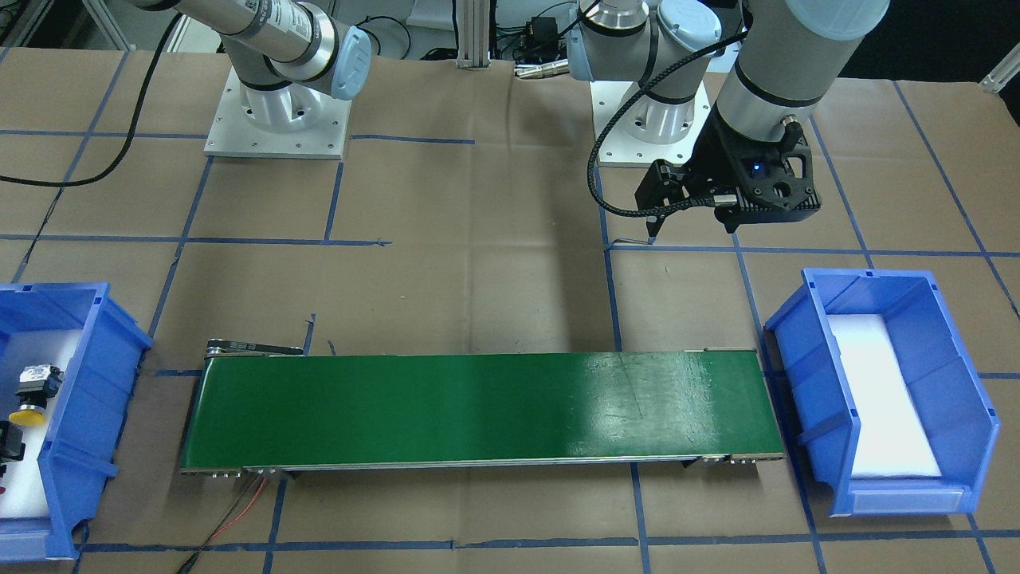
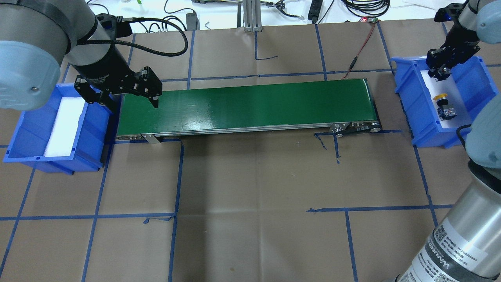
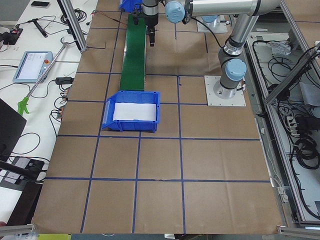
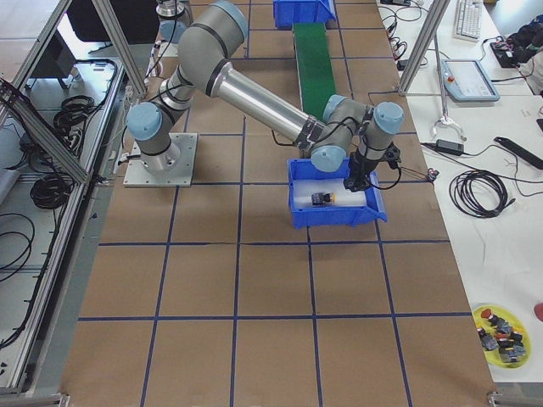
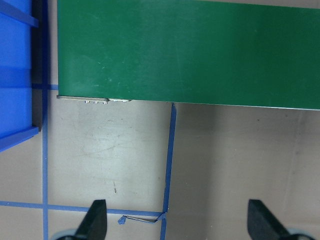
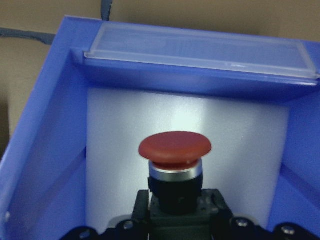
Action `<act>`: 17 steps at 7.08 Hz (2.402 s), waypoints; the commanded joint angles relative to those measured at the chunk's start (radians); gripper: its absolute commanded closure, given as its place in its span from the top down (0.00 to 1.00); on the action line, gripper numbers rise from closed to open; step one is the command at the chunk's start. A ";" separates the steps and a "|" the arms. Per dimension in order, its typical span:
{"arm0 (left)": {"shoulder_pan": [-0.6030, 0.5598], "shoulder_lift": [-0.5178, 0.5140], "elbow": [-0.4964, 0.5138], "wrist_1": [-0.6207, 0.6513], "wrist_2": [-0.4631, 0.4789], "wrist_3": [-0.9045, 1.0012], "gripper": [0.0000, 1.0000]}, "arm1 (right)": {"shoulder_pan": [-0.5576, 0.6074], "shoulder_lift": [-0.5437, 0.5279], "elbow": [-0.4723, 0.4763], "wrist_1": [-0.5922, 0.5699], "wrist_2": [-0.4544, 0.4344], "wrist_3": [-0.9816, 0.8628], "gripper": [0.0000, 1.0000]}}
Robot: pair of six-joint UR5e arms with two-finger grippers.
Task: Transport two buttons from left to right
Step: 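Lower the red button into the bin, open the right gripper and raise it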
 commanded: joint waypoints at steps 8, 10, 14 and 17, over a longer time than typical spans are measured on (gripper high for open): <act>0.000 0.000 0.000 0.000 0.000 0.000 1.00 | -0.002 0.037 0.012 -0.021 0.002 0.006 0.98; 0.000 0.000 0.000 0.000 0.000 0.000 1.00 | 0.000 -0.017 0.018 -0.017 -0.004 0.017 1.00; 0.000 0.000 0.000 0.000 0.000 0.000 1.00 | 0.009 -0.440 0.218 0.092 0.142 0.055 1.00; 0.000 0.000 0.000 0.000 0.000 0.000 1.00 | 0.027 -0.731 0.409 0.227 0.200 0.285 1.00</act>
